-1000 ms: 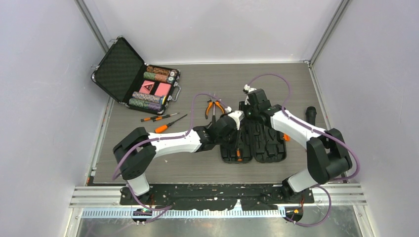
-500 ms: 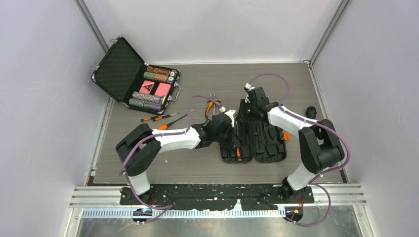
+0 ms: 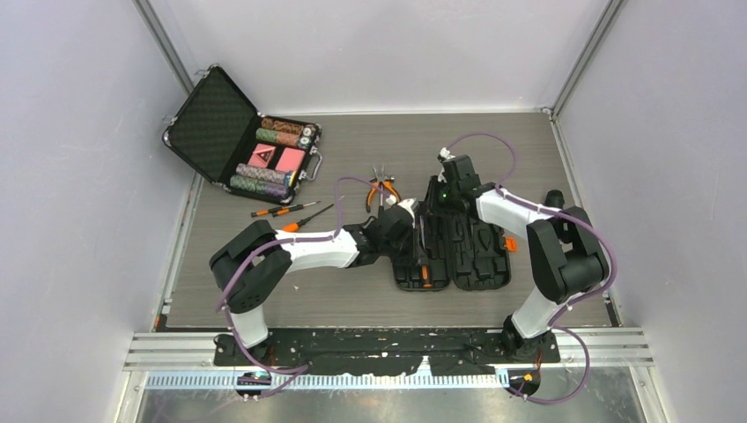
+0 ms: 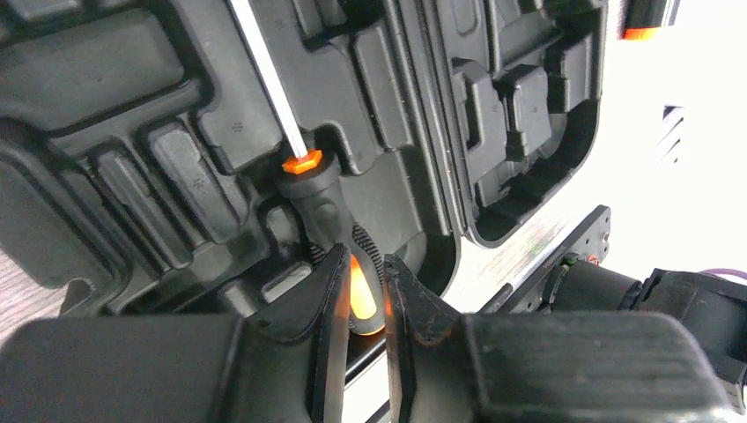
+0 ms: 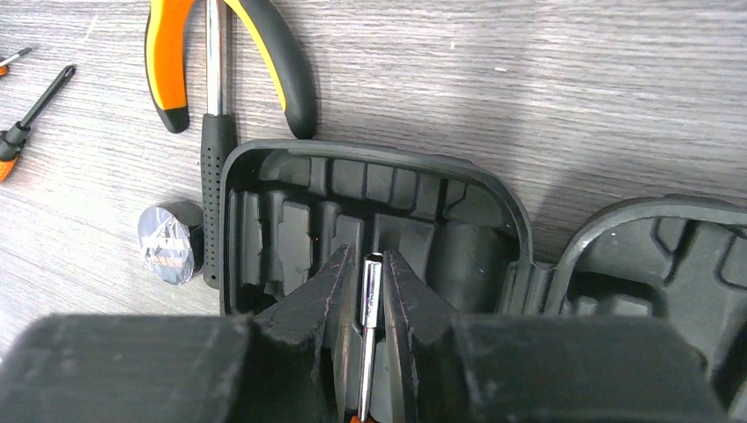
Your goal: Pack the tool kit
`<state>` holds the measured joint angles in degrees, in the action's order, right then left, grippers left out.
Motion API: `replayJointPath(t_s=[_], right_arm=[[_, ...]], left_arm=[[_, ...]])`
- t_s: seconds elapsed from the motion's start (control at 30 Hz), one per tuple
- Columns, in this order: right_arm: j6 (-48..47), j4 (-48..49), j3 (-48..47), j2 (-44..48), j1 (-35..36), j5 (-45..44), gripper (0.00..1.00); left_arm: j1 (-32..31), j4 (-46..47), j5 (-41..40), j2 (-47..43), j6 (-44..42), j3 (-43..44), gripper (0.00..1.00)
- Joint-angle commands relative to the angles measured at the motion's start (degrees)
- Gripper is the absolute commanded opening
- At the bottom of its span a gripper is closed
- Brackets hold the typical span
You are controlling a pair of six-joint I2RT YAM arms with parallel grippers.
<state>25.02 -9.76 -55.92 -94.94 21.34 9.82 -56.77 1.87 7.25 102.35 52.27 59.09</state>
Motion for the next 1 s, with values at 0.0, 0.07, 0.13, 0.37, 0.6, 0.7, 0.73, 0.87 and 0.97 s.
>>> replayJointPath(t_s=[0.0, 0.07, 0.13, 0.37, 0.6, 0.7, 0.73, 0.87, 0.97], right_arm=[[1.49, 3.34, 0.76, -0.64, -0.17, 2.04, 0.23], [1.75, 3.71, 1.65, -0.89, -0.14, 2.17, 0.23], [2.00, 4.07, 2.43, -1.13, -0.13, 2.47, 0.22], [2.32, 4.35, 4.06, -2.43, -0.07, 3.16, 0.21], [2.11, 4.71, 5.47, -3.74, -0.06, 2.44, 0.08], [1.89, 5.14, 6.75, -4.03, -0.11, 1.48, 0.06], [1.93, 5.17, 6.99, -4.25, -0.09, 1.23, 0.06], [1.95, 5.59, 8.28, -4.83, -0.14, -0.02, 0.05], [2.03, 5.97, 9.39, -4.80, -0.15, -1.16, 0.05]], left_arm=[[-0.14, 1.38, -1.71, 0.62, 3.78, -1.18, 0.19], [-0.17, 1.46, -1.62, 0.92, 4.71, -1.68, 0.19], [-0.18, 1.57, -1.47, 1.16, 5.43, -2.01, 0.18], [-0.08, 1.29, -1.45, 1.98, 7.37, -2.80, 0.15], [0.25, 0.59, -1.63, 2.98, 9.10, -3.33, 0.10], [0.52, 0.54, -0.98, 3.83, 9.89, -3.32, 0.09], [0.60, 0.44, -0.96, 4.09, 10.02, -3.26, 0.09], [0.87, -0.10, -0.78, 4.69, 10.66, -3.19, 0.08], [1.03, -0.43, -0.77, 4.92, 10.95, -3.25, 0.07]])
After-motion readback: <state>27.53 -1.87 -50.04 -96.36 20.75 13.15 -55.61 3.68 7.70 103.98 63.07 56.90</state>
